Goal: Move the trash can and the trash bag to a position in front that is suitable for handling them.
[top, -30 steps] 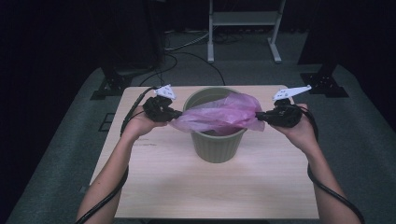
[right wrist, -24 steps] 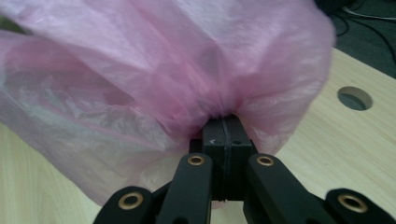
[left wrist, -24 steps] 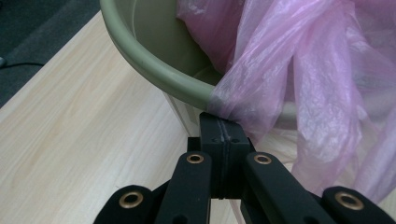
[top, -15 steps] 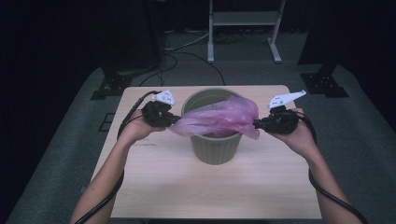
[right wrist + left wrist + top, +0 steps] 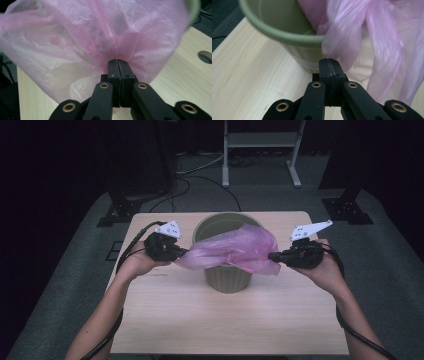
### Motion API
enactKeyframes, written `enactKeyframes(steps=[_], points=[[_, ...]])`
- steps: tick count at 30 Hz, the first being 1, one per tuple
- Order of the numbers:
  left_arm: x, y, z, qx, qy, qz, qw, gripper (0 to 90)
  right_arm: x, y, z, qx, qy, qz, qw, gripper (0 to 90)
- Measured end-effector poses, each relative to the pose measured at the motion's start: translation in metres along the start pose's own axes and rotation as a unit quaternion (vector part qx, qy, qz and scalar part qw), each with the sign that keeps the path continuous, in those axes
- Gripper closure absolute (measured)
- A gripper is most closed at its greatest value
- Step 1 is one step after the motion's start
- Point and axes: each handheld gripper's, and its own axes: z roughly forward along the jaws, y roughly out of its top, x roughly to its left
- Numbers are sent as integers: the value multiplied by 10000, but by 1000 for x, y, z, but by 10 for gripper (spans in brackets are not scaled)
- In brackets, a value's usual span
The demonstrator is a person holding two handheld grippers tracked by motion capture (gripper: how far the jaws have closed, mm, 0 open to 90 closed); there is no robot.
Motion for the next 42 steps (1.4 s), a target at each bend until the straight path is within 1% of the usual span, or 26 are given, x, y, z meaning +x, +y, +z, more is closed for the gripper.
enactKeyframes(steps=[3,5,6,8,10,11,13,15,17,19,22,27,31,34,38,42], points=[[5,-3,-3,-14,131,-53,9999,900,-11,-3,-5,-59,-98,191,9998,900],[9,-6,-4,-40,241,-133,9996,900,-16,-6,-7,-68,-153,246,9996,900],[10,-7,-5,-22,282,-145,9995,900,-18,-8,-7,-97,-180,315,9993,900],[13,-11,-4,2,358,-189,9992,900,-21,-12,-7,-104,-218,364,9990,900],[15,-14,-4,3,380,-239,9990,900,-23,-14,-5,-92,-238,404,9989,900],[17,-16,-4,-11,388,-286,9988,900,-25,-16,-4,-103,-241,443,9987,900],[19,-19,-3,-84,312,-365,9988,900,-27,-19,-1,-98,-227,519,9983,900],[19,-20,-3,-130,273,-377,9988,900,-27,-20,0,-138,-190,520,9984,890],[18,-20,-7,-295,151,-423,9986,896,-26,-19,-2,-209,-104,522,9984,817],[17,-18,-12,-388,111,-451,9982,810,-23,-17,-6,-214,-87,474,9986,776],[16,-15,-21,-395,103,-433,9982,728,-19,-15,-13,-257,-88,393,9989,741],[14,-14,-34,-459,118,-488,9977,645,-12,-13,-25,-351,-34,305,9989,688],[15,-17,-43,-513,133,-516,9973,584,-5,-8,-30,-377,-27,172,9991,644],[17,-19,-48,-604,127,-565,9965,580,1,-1,-33,-472,-4,24,9989,596],[16,-16,-52,-711,57,-508,9962,569,8,11,-34,-566,18,-168,9983,526],[14,-12,-52,-748,-4,-465,9961,558,15,24,-29,-587,83,-354,9976,504]])
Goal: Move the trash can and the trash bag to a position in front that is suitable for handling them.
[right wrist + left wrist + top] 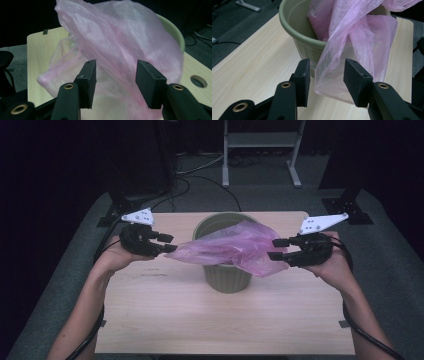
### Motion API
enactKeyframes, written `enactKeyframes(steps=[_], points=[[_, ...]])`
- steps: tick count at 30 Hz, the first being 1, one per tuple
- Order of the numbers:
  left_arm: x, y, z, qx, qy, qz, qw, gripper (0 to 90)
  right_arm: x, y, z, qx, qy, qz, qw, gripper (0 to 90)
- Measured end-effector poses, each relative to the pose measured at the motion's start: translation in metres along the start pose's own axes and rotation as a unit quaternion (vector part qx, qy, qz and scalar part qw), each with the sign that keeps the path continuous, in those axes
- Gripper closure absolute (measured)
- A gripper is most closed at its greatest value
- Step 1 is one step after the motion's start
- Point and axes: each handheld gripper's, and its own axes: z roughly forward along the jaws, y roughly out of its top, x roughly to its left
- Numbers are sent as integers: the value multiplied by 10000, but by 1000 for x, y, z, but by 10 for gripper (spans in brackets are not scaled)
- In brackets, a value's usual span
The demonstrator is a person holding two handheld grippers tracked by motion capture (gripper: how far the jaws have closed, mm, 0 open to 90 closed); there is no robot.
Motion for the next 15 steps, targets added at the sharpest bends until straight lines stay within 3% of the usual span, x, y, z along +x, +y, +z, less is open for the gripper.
enactKeyframes(steps=[8,13,15], points=[[-5,7,0,-115,-143,102,9998,544,12,21,20,78,147,-358,9992,508],[-8,10,-1,-139,-218,168,9995,522,12,27,30,273,-36,-300,9992,860],[-9,10,-3,-182,-252,176,9994,517,10,26,32,273,-46,-230,9994,900]])
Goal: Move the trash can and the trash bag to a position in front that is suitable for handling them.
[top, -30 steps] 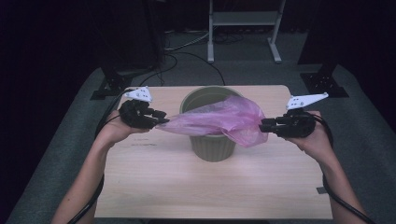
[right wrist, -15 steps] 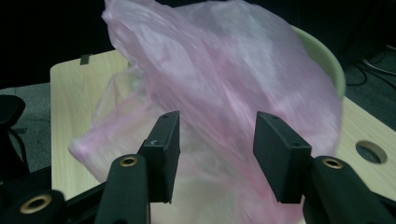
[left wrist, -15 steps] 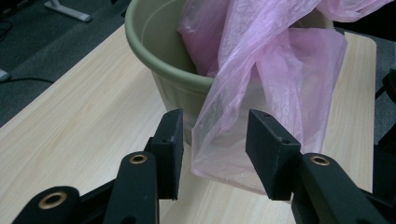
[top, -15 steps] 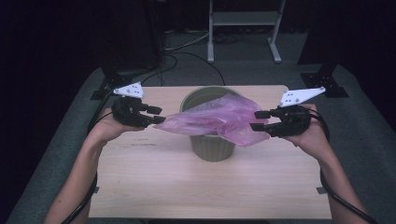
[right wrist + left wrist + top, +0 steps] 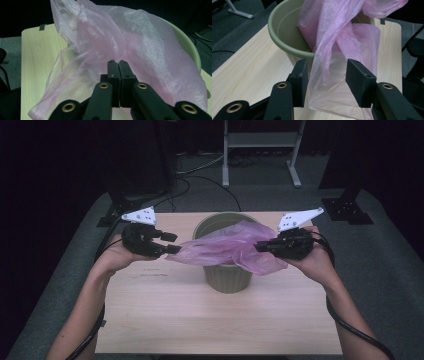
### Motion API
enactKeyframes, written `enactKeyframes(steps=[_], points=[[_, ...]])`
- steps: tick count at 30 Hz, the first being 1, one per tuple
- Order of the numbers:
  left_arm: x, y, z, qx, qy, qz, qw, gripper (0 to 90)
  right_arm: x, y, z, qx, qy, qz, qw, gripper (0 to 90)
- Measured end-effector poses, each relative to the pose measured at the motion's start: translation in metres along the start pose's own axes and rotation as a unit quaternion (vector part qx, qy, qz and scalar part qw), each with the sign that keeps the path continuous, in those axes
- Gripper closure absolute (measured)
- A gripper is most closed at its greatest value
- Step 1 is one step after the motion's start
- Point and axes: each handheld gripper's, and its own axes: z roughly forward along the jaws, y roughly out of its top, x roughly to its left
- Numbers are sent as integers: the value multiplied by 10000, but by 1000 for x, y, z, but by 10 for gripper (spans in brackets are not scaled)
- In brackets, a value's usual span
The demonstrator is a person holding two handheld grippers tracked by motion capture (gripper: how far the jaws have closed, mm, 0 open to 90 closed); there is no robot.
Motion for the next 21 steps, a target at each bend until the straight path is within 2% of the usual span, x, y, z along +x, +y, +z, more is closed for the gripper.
enactKeyframes(steps=[8,10,13,15,21], points=[[-10,8,0,2,-157,181,9997,511,-4,-1,-2,-175,121,211,9995,900],[-10,10,4,64,-115,198,9997,507,-5,0,-3,-271,199,251,9991,900],[-7,9,11,211,-38,98,9997,487,-4,0,-4,-318,252,244,9989,900],[-2,6,15,246,-79,-50,9997,494,-5,0,-7,-390,292,266,9985,900],[5,0,26,228,-164,-254,9993,549,-10,-5,-14,-507,288,357,9977,900]])
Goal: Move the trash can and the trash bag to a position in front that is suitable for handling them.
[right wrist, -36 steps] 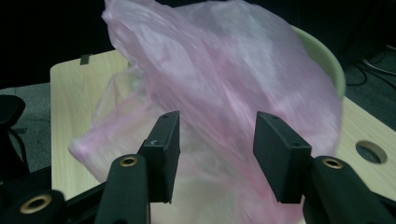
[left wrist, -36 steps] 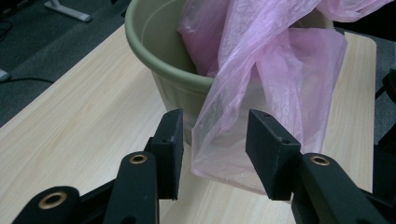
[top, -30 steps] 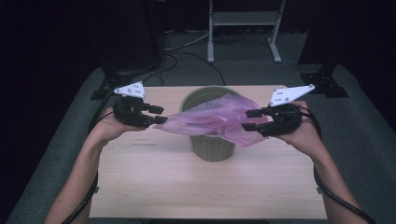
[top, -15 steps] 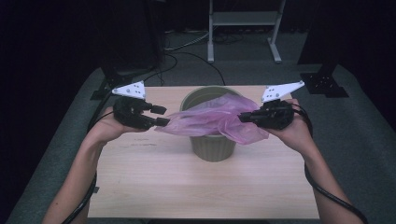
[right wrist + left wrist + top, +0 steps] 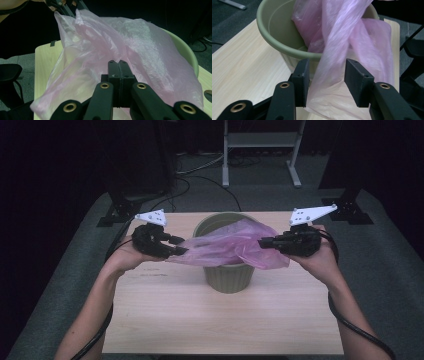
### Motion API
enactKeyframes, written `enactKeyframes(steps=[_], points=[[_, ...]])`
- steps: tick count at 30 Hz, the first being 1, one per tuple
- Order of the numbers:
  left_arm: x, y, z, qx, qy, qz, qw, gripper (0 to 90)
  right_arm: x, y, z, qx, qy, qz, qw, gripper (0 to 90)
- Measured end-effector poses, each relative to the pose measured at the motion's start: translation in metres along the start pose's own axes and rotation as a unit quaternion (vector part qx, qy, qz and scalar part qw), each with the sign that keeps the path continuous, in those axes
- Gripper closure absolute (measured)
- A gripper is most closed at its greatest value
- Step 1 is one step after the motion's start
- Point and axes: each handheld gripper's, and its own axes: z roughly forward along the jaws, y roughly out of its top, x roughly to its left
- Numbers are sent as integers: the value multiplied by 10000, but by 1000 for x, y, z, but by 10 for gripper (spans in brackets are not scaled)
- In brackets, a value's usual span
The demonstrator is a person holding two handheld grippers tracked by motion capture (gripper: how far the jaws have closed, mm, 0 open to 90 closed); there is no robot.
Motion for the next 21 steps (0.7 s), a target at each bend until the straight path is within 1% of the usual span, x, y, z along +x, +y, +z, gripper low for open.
enactKeyframes(steps=[3,4,6,7,8,9,10,11,13,15,17,18,21], points=[[1,1,1,-61,-5,-58,10000,552,-1,-2,-3,-44,-46,27,10000,900],[1,2,1,-62,-4,-45,10000,578,-2,-2,-5,-76,-47,50,9999,900],[-1,3,2,-63,-19,3,10000,596,-2,-3,-5,-79,-51,52,9999,900],[-2,4,3,-57,-18,41,10000,620,-2,-3,-5,-85,-45,49,9999,900],[-3,5,3,-88,7,101,9999,671,-2,-3,-5,-83,-38,52,9999,900],[-5,6,3,-114,38,165,9998,758,-2,-3,-4,-71,-42,42,10000,900],[-5,6,3,-140,59,184,9997,862,-2,-3,-4,-63,-50,39,10000,900],[-5,7,2,-137,98,174,9997,895,-2,-3,-4,-58,-63,47,10000,900],[-4,7,-2,-108,241,187,9995,900,-4,-4,-6,-73,-113,72,9999,900],[-3,7,-6,-187,248,157,9994,900,-6,-5,-9,-77,-164,95,9998,900],[-5,10,-6,-115,345,231,9991,900,-6,-4,-10,-63,-201,96,9997,900],[-6,11,-6,-40,420,289,9987,899,-5,-4,-9,-48,-245,60,9997,900],[-9,15,-8,73,590,417,9974,895,-4,-1,-10,-68,-306,18,9995,900]])
